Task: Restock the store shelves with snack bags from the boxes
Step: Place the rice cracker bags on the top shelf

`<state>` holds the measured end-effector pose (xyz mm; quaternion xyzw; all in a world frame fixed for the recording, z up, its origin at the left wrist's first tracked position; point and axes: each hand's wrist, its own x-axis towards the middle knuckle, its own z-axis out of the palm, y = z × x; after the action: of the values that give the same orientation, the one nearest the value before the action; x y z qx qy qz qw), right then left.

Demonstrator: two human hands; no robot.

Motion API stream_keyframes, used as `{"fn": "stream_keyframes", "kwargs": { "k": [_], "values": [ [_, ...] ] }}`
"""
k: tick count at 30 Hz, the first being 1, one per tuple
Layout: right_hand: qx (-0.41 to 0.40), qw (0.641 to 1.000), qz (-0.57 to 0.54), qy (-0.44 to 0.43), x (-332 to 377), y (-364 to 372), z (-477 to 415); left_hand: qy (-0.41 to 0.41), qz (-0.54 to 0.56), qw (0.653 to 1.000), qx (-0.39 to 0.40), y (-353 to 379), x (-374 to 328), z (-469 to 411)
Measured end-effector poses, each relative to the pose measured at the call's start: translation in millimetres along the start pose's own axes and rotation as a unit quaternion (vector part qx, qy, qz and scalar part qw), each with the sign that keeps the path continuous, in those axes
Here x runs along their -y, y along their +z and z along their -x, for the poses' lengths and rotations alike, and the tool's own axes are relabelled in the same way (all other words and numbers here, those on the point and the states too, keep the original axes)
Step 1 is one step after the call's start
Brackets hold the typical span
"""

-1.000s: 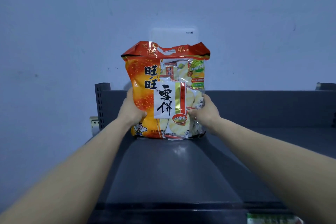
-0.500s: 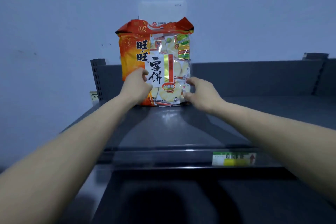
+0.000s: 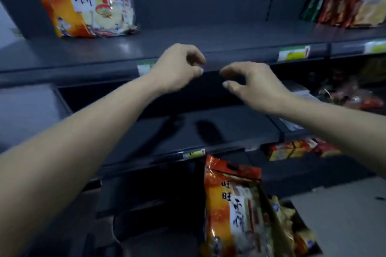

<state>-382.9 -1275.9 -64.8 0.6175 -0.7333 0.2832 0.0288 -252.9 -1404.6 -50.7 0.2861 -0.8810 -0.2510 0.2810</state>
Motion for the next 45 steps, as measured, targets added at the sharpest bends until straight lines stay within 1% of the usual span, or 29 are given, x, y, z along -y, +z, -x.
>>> {"fn": "stream_keyframes", "kwargs": {
  "k": [3, 6, 10, 13, 16, 18, 21, 23, 27, 29, 32, 34, 36, 38, 41, 45],
  "values": [
    [0.092, 0.993, 0.005, 0.068, -52.5, 24.8, 47.2, -0.056, 0.01, 0.994, 0.091, 69.2, -0.3, 27.1],
    [0.188, 0.972, 0.005, 0.142, -97.1, 59.4, 90.7, -0.143, 0.019, 0.974, 0.176, 133.1, 12.7, 60.3],
    [0.266, 0.94, -0.013, 0.214, -140.6, 107.9, 138.7, -0.217, -0.006, 0.946, 0.242, 201.1, 41.6, 104.0],
    [0.323, 0.91, -0.019, 0.26, -166.6, 142.4, 166.6, -0.273, -0.008, 0.915, 0.297, 237.7, 64.6, 132.4],
    [0.365, 0.884, -0.026, 0.293, -188.3, 173.5, 189.1, -0.347, 0.019, 0.882, 0.318, 265.8, 86.1, 155.2],
    [0.379, 0.864, -0.035, 0.328, -200.1, 191.6, 201.4, -0.383, 0.046, 0.866, 0.318, 279.0, 95.9, 166.0],
    [0.397, 0.831, -0.052, 0.387, -217.4, 215.6, 218.5, -0.397, 0.079, 0.856, 0.321, 299.2, 113.1, 177.3],
    [0.403, 0.801, -0.085, 0.434, -228.1, 229.6, 229.7, -0.417, 0.102, 0.848, 0.311, 311.4, 122.3, 183.7],
    [0.387, 0.729, -0.198, 0.53, -251.5, 259.9, 251.5, -0.46, 0.143, 0.83, 0.281, 332.3, 136.5, 191.3],
    [0.36, 0.692, -0.266, 0.566, -263.8, 279.8, 260.5, -0.473, 0.165, 0.823, 0.268, 337.3, 139.5, 191.3],
    [0.309, 0.653, -0.336, 0.604, -267.2, 294.1, 265.5, -0.479, 0.192, 0.814, 0.268, 338.6, 142.3, 188.6],
    [0.288, 0.632, -0.371, 0.616, -267.0, 297.1, 264.9, -0.478, 0.177, 0.814, 0.279, 338.4, 146.0, 187.3],
    [0.283, 0.624, -0.395, 0.612, -290.1, 320.0, 277.6, -0.468, 0.154, 0.82, 0.291, 338.7, 151.2, 185.9],
    [0.285, 0.614, -0.411, 0.611, -302.0, 326.5, 283.3, -0.447, 0.11, 0.833, 0.307, 331.3, 137.0, 181.9],
    [0.28, 0.609, -0.422, 0.611, -270.0, 286.1, 271.2, -0.403, 0.053, 0.859, 0.312, 322.2, 116.8, 175.7],
    [0.236, 0.613, -0.448, 0.606, -252.7, 243.7, 264.6, -0.336, 0.023, 0.887, 0.315, 301.9, 89.9, 161.6]
  ]
}}
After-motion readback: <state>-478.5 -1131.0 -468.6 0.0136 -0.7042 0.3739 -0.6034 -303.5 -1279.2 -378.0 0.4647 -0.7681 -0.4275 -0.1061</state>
